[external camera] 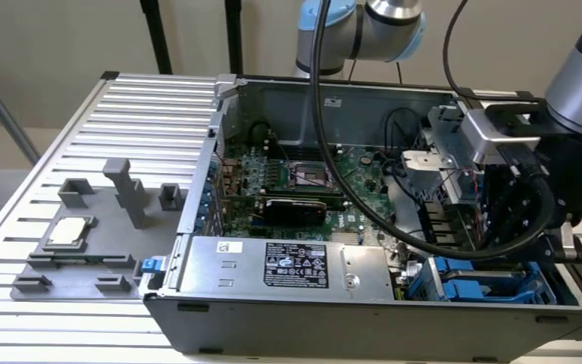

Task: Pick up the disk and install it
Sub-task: 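Insert the second disk wire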

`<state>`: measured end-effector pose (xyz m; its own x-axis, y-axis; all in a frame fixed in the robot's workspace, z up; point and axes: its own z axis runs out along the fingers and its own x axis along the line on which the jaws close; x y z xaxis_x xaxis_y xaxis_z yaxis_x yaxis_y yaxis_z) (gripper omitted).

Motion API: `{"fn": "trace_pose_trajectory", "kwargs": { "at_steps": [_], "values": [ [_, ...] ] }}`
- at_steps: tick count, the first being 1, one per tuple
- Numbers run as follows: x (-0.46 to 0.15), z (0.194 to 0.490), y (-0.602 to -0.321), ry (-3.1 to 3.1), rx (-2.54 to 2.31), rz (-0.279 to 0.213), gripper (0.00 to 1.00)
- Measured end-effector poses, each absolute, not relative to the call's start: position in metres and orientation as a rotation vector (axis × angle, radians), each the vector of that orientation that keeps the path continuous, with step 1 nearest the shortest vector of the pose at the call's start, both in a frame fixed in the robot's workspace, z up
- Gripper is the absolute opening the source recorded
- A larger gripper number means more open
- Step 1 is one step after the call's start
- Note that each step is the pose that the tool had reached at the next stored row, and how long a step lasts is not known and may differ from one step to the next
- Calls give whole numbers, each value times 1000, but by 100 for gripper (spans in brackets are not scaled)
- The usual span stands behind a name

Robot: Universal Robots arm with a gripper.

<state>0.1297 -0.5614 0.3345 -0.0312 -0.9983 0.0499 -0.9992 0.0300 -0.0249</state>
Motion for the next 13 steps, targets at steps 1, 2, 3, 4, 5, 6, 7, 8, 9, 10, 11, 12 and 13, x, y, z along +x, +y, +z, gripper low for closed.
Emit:
{"fn": "trace_pose_trajectory", "kwargs": {
  "at_steps": [1,2,3,4,5,6,7,8,9,10,11,12,13],
  "values": [
    [130,336,-562,-2243,2175,79,100],
    [130,339,-562,-2243,2175,78,100],
    [130,343,-563,-2244,2176,76,100],
    [130,346,-564,-2245,2177,73,100],
    [129,349,-564,-2246,2178,71,100],
    [128,352,-565,-2248,2180,67,100],
    [125,353,-566,-2249,2181,65,100],
    [121,354,-566,-2250,2182,62,100],
    [117,354,-566,-2251,2183,61,100],
    [112,354,-566,-2251,2183,60,100],
    [109,354,-566,-2252,2183,60,100],
    [108,354,-566,-2252,2183,59,100],
    [108,354,-566,-2252,2184,59,100]
  ]
}}
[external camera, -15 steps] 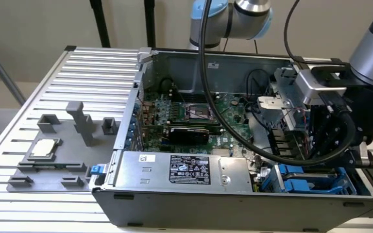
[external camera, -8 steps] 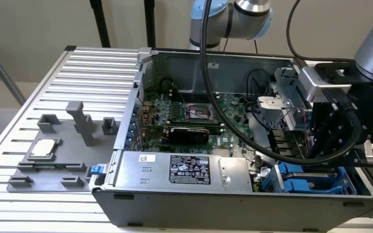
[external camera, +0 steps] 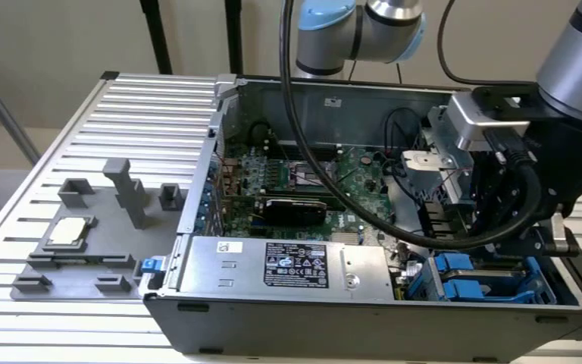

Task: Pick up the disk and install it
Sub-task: 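Insert the second disk wire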

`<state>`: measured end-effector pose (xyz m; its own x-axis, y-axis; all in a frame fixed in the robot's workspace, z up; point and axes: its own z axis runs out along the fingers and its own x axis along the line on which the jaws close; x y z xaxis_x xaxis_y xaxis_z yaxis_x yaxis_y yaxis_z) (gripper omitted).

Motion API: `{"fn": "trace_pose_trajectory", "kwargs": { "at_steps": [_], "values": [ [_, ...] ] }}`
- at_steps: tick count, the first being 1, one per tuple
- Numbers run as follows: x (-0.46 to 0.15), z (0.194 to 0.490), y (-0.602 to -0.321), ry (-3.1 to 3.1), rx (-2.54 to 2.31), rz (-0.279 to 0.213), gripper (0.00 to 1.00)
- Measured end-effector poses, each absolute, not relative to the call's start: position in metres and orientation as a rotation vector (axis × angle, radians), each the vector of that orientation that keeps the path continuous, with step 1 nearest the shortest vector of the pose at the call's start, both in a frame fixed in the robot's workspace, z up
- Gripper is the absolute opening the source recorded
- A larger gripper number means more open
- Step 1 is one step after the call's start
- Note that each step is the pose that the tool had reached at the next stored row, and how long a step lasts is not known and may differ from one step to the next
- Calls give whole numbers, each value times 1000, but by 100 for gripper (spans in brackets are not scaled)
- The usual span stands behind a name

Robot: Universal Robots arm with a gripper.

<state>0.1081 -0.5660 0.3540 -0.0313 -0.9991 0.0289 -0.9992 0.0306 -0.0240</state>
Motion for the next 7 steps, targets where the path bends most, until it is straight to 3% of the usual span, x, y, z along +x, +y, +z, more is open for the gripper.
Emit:
{"fn": "trace_pose_trajectory", "kwargs": {
  "at_steps": [7],
  "values": [
    [108,354,-566,-2252,2184,59,100]
  ]
}}
